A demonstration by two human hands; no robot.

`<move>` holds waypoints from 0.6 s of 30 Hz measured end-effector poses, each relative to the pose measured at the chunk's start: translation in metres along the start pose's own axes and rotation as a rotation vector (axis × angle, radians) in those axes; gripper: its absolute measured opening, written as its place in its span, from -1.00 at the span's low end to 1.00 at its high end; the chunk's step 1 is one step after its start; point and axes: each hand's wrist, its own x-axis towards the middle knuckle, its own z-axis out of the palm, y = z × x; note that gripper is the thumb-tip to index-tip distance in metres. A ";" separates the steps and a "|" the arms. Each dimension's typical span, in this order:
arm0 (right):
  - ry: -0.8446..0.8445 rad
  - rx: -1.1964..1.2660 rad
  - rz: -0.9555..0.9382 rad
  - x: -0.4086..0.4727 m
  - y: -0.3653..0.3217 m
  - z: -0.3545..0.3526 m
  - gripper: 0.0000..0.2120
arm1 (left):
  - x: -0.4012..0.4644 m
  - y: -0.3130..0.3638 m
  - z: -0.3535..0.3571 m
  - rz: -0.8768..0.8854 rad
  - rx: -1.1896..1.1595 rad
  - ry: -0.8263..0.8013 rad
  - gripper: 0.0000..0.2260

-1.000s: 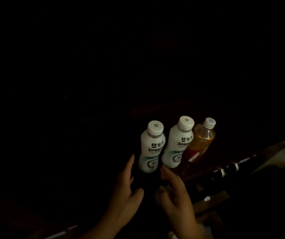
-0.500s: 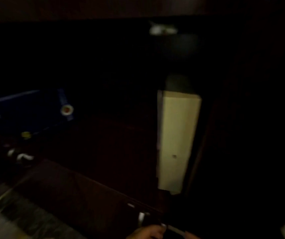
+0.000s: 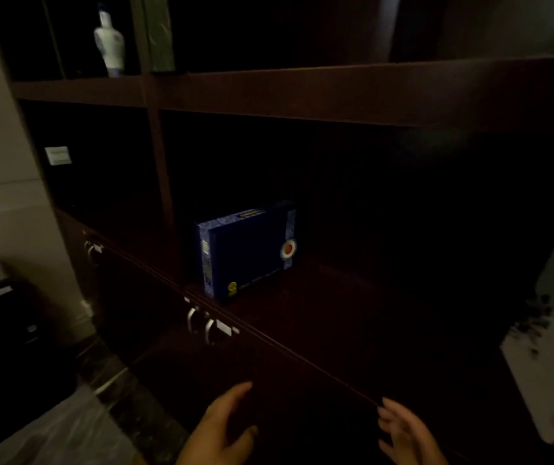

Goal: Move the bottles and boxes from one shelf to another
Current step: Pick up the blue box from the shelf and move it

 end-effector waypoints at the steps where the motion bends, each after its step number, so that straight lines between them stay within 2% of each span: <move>1: -0.010 0.008 -0.031 0.003 -0.007 0.013 -0.63 | 0.008 -0.001 -0.015 -0.042 0.006 -0.024 -0.37; 4: 0.129 -0.100 -0.289 0.004 -0.033 0.059 -0.68 | 0.053 -0.004 -0.044 -0.087 -0.041 -0.041 -0.32; 5: 0.140 -0.117 -0.321 0.014 -0.041 0.071 -0.67 | 0.067 -0.003 -0.049 -0.103 -0.070 -0.044 -0.31; 11: 0.073 -0.186 -0.356 0.105 -0.091 0.118 -0.60 | 0.147 -0.016 -0.067 -0.085 -0.259 0.044 -0.35; 18: -0.009 -0.232 -0.332 0.235 -0.148 0.167 -0.79 | 0.236 -0.005 -0.079 -0.040 -0.400 0.262 -0.28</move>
